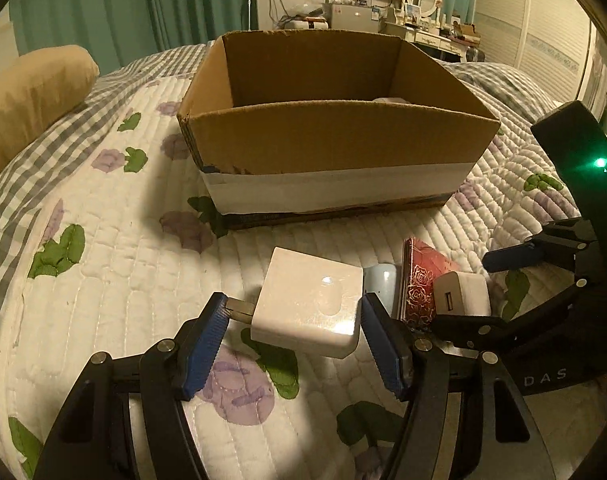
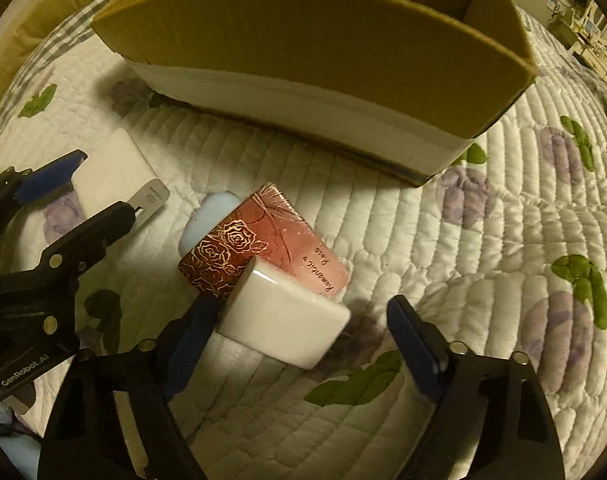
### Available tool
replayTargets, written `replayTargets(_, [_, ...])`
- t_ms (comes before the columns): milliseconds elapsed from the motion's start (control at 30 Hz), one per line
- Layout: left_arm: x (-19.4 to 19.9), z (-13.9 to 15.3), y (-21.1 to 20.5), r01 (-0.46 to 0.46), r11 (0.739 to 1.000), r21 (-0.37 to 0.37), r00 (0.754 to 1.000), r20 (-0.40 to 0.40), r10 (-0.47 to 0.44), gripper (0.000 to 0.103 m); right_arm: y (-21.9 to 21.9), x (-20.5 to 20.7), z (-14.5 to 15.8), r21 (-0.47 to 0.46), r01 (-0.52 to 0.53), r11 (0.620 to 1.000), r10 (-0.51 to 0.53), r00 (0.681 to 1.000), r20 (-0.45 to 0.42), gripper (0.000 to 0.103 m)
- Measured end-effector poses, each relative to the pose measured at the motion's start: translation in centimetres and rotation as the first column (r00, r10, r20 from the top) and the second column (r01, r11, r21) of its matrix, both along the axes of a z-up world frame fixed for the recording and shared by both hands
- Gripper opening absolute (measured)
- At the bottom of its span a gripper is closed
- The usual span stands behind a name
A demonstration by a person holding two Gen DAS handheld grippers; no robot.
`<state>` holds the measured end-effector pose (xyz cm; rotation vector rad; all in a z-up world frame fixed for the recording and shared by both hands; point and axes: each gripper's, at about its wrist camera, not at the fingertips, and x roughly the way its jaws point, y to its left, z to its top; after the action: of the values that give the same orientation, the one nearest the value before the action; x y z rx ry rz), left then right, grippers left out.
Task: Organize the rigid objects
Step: 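Grasp the white charger with the left tool while the right grasps the white adapter, then carry both white chargers into the box and release them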
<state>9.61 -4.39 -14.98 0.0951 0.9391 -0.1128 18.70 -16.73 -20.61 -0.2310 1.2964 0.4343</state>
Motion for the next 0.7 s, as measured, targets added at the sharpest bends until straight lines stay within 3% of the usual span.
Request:
replayTargets(67, [0.0, 0.1, 0.1, -0.001, 1.000, 0.000, 1.000, -0.003, 0.001, 0.068, 0.4, 0.0, 0.0, 0.028, -0.009, 1.000, 0.010, 1.000, -0.004, 0.065])
replayTargets(300, [-0.1, 0.1, 0.0, -0.003, 1.000, 0.005, 1.000, -0.006, 0.003, 0.068, 1.1, -1.7, 0.6, 0.010, -0.018, 1.000, 0.017, 0.998, 0.054, 0.065])
replayTargets(533, [-0.3, 1.1, 0.3, -0.024, 1.000, 0.003, 1.000, 0.007, 0.024, 0.068, 0.6, -3.6, 4.1, 0.016, -0.014, 1.000, 0.011, 0.982, 0.188, 0.065])
replayTargets(700, [-0.5, 3.8, 0.3, -0.021, 1.000, 0.004, 0.998, 0.056, 0.021, 0.068, 0.2, -4.4, 7.7, 0.043, -0.014, 0.999, 0.002, 0.964, 0.267, 0.065])
